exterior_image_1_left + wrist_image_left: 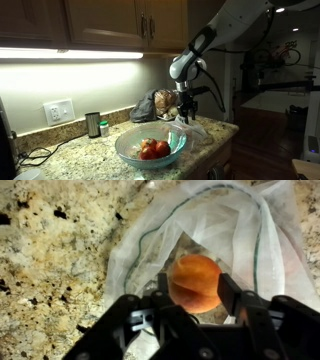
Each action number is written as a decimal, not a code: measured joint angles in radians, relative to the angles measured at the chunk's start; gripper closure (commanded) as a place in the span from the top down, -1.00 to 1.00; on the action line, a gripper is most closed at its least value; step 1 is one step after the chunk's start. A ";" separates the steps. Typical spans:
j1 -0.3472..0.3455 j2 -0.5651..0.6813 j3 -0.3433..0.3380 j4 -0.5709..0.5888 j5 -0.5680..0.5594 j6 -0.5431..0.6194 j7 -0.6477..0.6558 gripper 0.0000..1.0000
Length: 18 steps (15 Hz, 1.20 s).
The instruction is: Move a peach from the bag to the bowl
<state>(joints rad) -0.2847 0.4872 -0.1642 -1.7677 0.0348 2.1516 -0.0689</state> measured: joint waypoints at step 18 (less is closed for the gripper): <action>0.000 0.025 -0.002 0.000 -0.008 0.033 0.019 1.00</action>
<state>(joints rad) -0.2847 0.5126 -0.1664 -1.7675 0.0268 2.1842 -0.0501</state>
